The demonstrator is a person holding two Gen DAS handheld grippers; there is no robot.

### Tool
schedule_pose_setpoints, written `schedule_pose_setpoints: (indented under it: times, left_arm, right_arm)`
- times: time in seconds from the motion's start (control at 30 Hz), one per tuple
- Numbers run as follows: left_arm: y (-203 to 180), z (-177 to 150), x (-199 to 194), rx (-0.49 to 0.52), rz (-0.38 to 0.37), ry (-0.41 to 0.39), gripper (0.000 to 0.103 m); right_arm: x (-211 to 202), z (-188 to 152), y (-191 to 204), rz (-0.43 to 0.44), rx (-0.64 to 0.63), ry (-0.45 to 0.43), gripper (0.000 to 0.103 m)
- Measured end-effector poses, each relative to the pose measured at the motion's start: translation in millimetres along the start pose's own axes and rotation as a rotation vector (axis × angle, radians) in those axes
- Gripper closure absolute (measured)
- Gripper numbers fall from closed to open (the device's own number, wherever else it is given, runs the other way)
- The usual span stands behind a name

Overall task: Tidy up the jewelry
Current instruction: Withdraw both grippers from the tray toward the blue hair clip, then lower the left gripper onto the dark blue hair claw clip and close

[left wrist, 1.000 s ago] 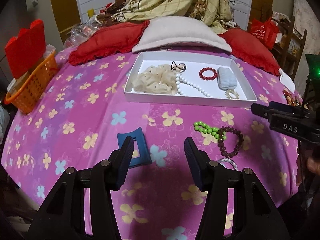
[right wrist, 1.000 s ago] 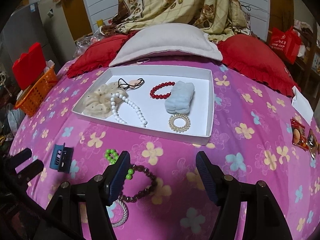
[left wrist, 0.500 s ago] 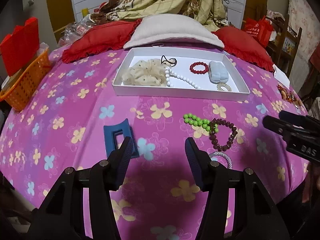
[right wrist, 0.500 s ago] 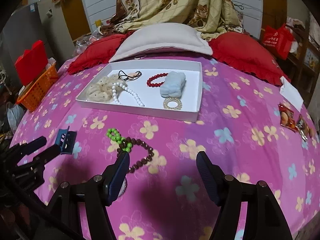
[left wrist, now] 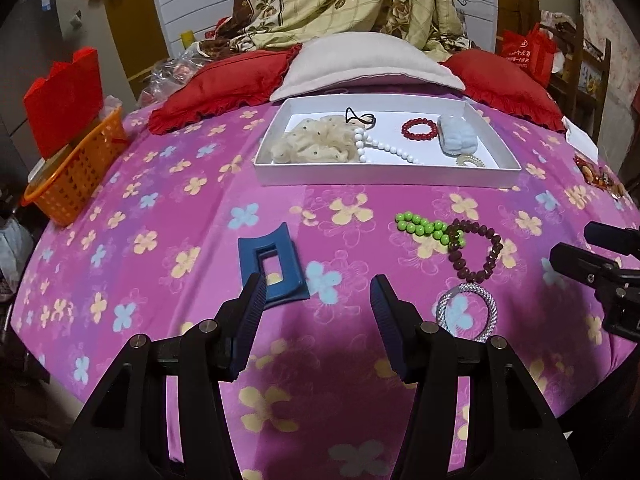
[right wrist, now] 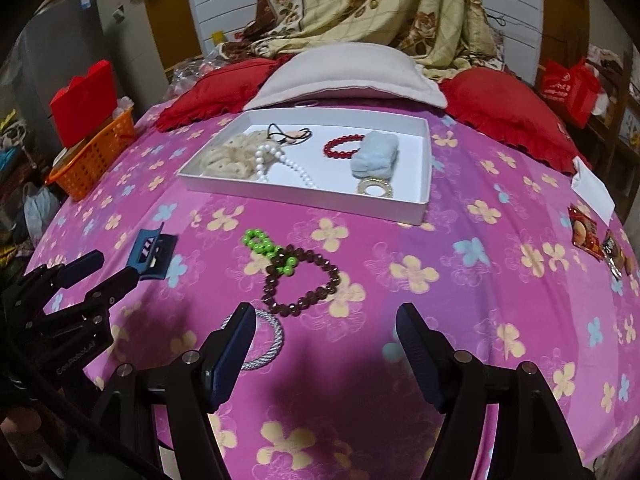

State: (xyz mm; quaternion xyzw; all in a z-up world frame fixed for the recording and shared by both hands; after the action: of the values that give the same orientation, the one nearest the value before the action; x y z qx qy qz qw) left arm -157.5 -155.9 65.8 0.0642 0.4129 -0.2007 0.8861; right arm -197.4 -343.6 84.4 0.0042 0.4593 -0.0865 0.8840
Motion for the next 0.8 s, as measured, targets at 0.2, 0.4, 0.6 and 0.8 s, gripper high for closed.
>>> schedule_pose_setpoints:
  times: [0.2, 0.4, 0.6, 0.8]
  left_arm:
    - [0.1, -4.3, -2.2, -0.014, 0.001, -0.003, 0.049]
    - [-4.0, -7.2, -2.1, -0.017, -0.002, 0.005, 0.049]
    - [-7.9, -7.5, -2.0, -0.014, -0.003, 0.007, 0.049]
    - [-8.7, -7.5, 0.3, -0.014, -0.001, 0.013, 0.049]
  right_arm:
    - [-7.4, -3.6, 7.5, -0.003, -0.030, -0.028, 0.033]
    - [-7.4, -5.6, 7.4, 0.014, -0.025, -0.022, 0.030]
    - [-5.8, -6.5, 5.3, 0.009, -0.032, -0.016, 0.030]
    - [-2.6, -7.6, 1.6, 0.011, -0.021, -0.009, 0.030]
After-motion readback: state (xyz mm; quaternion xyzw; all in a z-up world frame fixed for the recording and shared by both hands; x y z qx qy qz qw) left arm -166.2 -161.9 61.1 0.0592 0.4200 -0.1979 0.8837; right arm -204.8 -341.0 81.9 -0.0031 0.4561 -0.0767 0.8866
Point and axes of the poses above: each gripper's, at about its wrist camera, not at the fingertips, and x roughly the way its jaws point, y to its left, z to its top, the point moved 2 cm from there along x, roughly the way its jaws point, and after that the axes turned 12 degrees about -z, right-handed, at the moved point
